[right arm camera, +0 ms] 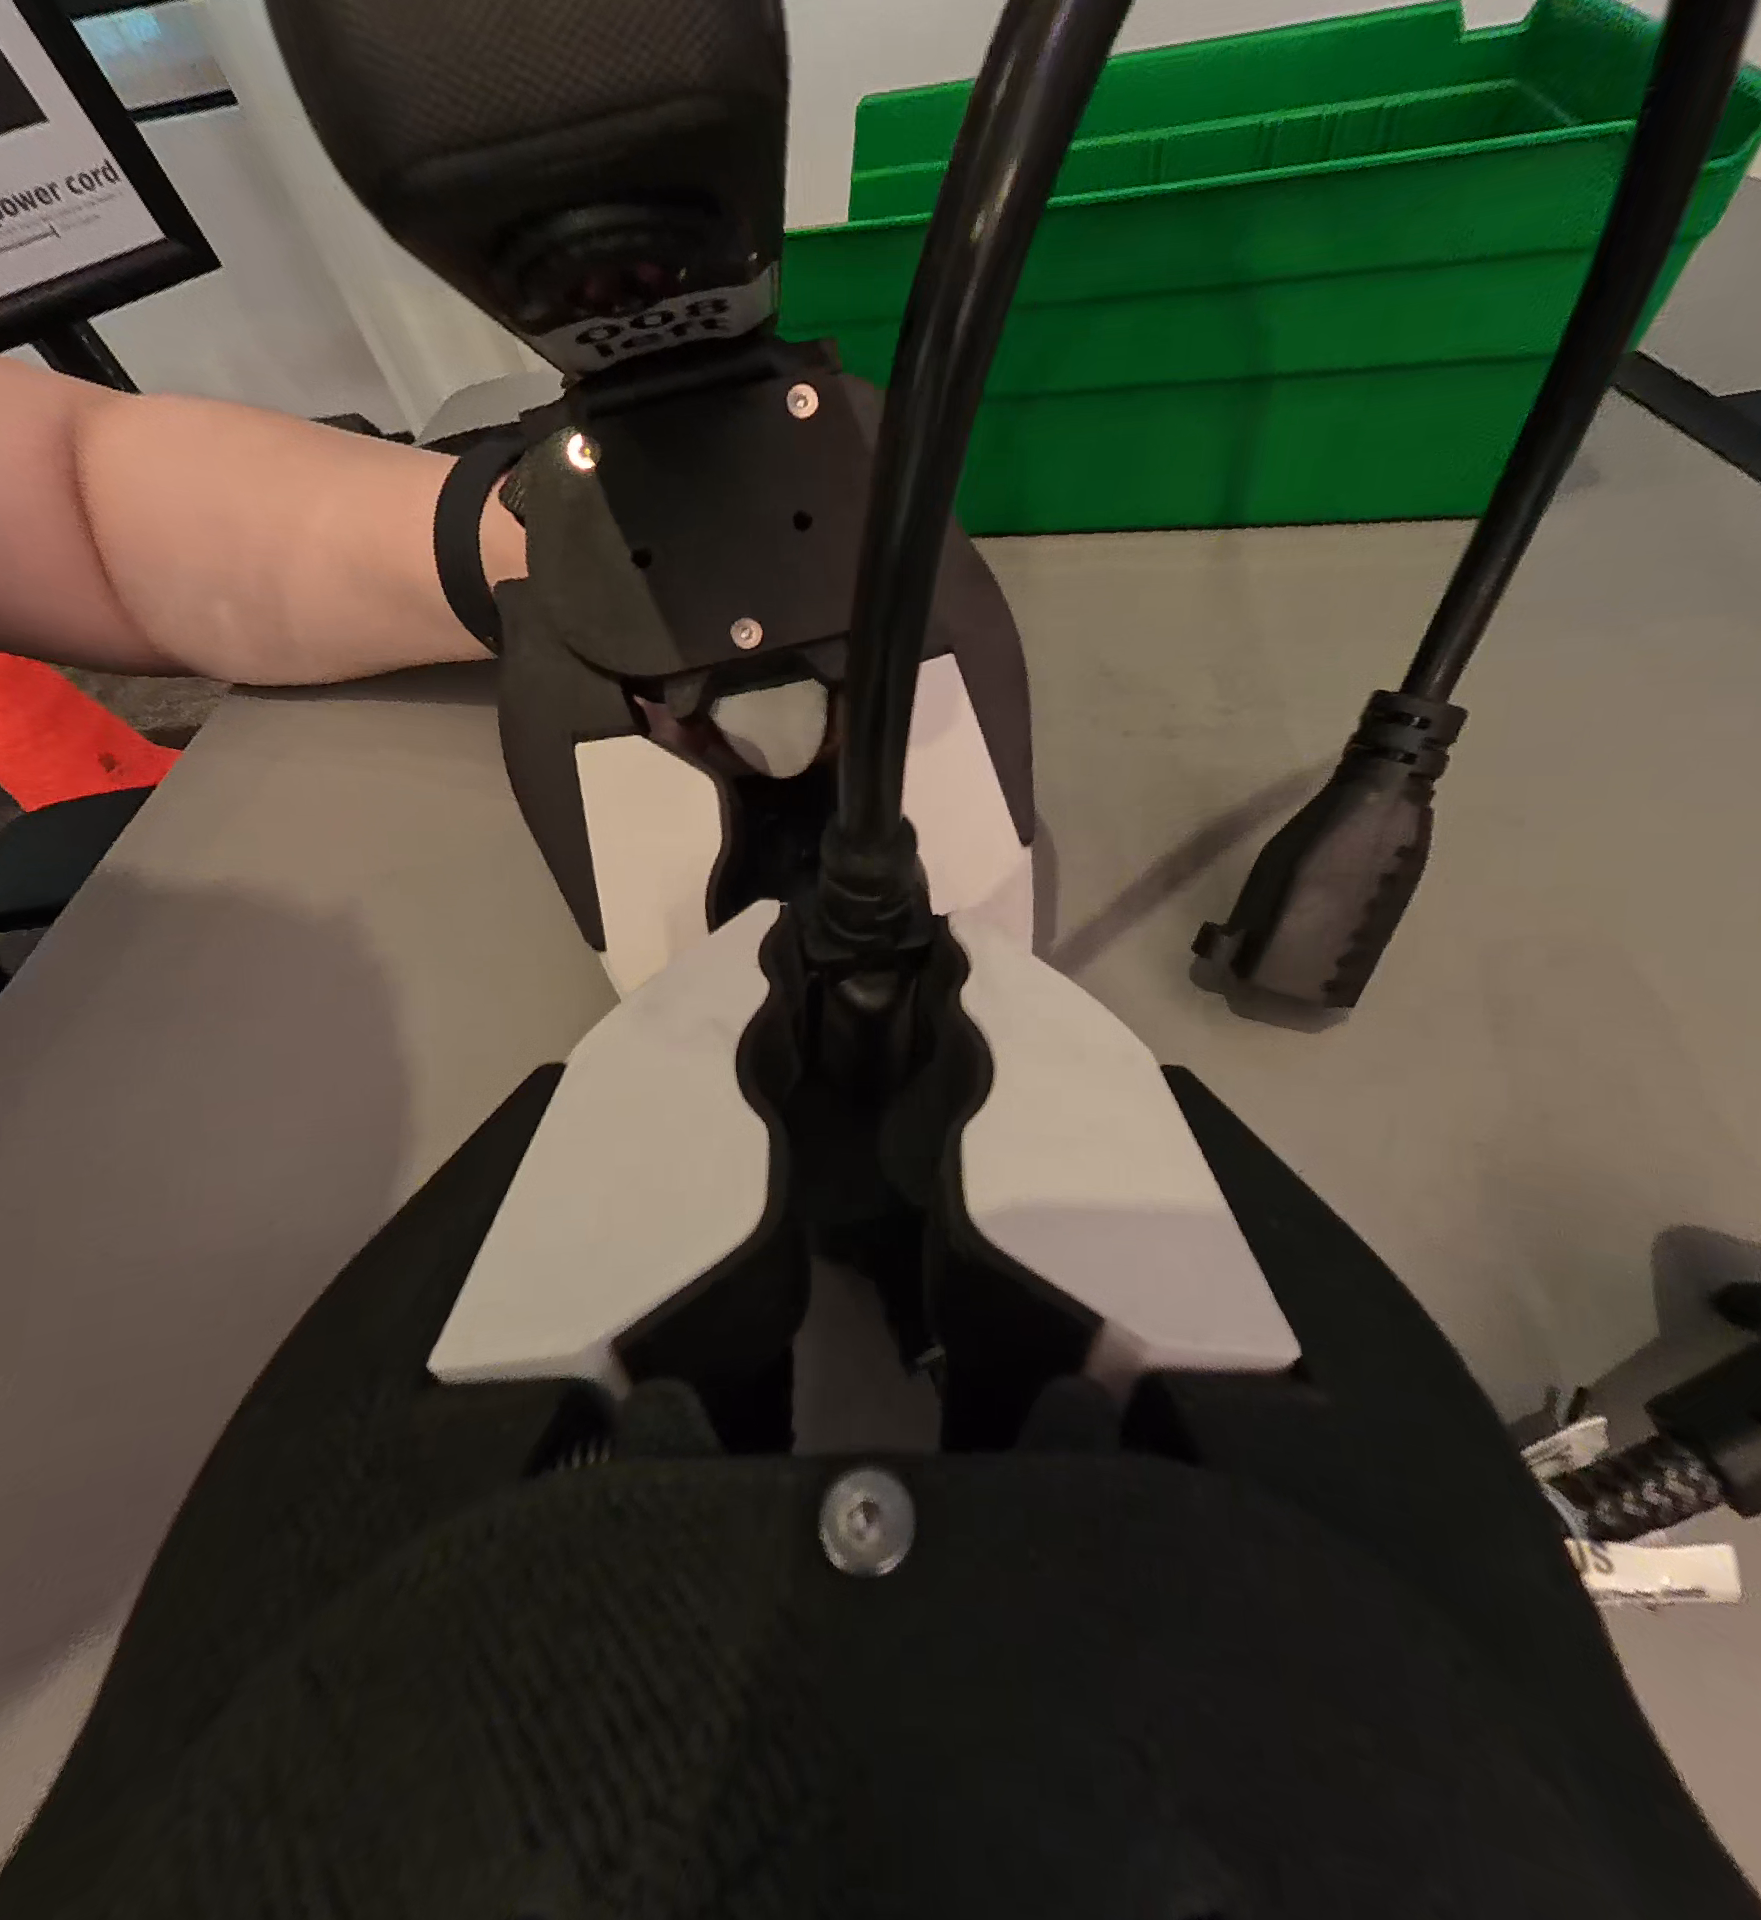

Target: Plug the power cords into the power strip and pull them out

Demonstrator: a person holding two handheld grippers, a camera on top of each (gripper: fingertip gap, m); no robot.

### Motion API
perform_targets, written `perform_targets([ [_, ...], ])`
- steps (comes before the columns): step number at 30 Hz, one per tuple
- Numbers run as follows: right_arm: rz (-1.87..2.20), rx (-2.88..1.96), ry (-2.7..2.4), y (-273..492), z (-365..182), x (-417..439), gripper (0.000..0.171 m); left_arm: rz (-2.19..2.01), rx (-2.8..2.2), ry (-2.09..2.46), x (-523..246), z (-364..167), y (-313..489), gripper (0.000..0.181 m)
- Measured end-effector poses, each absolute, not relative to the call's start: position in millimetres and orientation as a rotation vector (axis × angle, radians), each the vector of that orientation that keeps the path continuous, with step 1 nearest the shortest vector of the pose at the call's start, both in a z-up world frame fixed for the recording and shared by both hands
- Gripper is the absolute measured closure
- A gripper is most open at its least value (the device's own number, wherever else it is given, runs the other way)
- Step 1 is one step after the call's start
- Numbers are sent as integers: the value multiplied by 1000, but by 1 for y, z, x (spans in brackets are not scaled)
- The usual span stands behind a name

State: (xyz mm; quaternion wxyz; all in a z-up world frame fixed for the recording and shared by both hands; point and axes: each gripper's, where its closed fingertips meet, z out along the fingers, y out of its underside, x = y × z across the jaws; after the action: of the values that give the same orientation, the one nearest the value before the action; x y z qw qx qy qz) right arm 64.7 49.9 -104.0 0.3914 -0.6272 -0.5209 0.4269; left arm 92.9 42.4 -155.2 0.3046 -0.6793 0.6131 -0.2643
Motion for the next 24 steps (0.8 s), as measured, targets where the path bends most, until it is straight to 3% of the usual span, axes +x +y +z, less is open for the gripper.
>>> perform_targets([
  [24, 1016, -1596, -1374, 51, -100, 52, 150, -680, -1791, 1604, 92, -154, 46, 135],
])
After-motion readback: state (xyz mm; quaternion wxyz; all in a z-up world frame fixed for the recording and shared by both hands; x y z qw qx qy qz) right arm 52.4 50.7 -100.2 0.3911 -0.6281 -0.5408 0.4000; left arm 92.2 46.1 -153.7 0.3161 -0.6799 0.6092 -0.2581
